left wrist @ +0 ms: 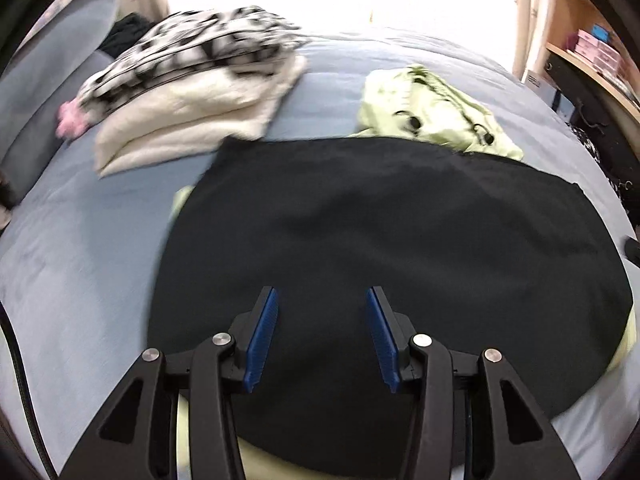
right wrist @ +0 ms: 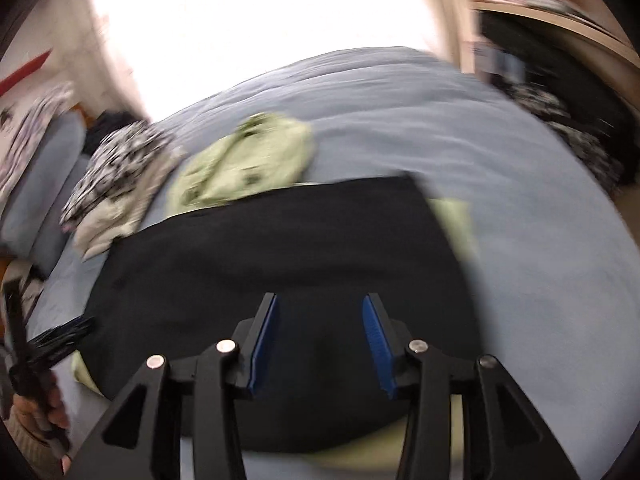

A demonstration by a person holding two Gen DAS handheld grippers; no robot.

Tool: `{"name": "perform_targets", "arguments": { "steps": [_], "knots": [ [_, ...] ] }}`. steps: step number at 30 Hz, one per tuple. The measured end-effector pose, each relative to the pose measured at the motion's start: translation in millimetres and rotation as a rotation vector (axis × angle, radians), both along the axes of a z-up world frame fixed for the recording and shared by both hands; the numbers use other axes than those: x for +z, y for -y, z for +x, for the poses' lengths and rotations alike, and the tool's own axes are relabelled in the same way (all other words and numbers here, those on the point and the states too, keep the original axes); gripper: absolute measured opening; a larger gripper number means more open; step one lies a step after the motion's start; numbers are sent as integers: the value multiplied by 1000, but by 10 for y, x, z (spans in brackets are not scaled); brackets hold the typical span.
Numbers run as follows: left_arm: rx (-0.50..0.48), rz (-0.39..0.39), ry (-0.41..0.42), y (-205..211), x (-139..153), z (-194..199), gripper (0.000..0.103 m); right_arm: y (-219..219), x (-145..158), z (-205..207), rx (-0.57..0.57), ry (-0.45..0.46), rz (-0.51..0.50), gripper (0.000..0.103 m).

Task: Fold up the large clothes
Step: 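Release the hem and move both grippers to the green hood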

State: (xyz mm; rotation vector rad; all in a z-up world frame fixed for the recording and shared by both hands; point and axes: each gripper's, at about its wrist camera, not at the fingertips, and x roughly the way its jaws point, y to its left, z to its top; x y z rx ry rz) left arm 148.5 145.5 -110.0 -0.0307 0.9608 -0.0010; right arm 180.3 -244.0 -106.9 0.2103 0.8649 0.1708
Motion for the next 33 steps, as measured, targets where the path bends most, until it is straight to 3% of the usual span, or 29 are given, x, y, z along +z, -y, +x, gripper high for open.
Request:
{"name": "perform_targets", "arguments": {
  "steps": [5, 9, 12, 15, 16, 17, 21, 28, 33],
  "knots": [
    [-14, -15, 2, 300, -85, 642, 44, -828, -251, 669, 143, -35, 15, 44],
    [-4, -2, 0, 363, -175, 1122, 44, -1071, -500, 1096, 161, -71, -23, 44],
    [14, 61, 7, 316, -298, 1407, 45, -857, -689, 1342, 100, -100, -33, 43],
    [39, 110, 15, 152, -406, 1565, 51, -465, -726, 1410, 11, -67, -95, 43],
    [38, 99, 16, 87, -427, 1596, 62, -352, -738, 1424, -14, -64, -107, 43],
    [45, 80, 20, 7, -437, 1617, 64, -199, -748, 1446, -50, -66, -127, 43],
    [65, 59, 25, -168, -435, 1634, 64, 285, -800, 1477, -120, -96, -95, 43],
    [28, 131, 28, -154, -345, 1636, 64, 346, -747, 1456, -119, -115, -85, 44],
    [14, 140, 39, -104, -143, 1537, 64, 310, -623, 1429, -87, -124, -71, 44]
  ]
}}
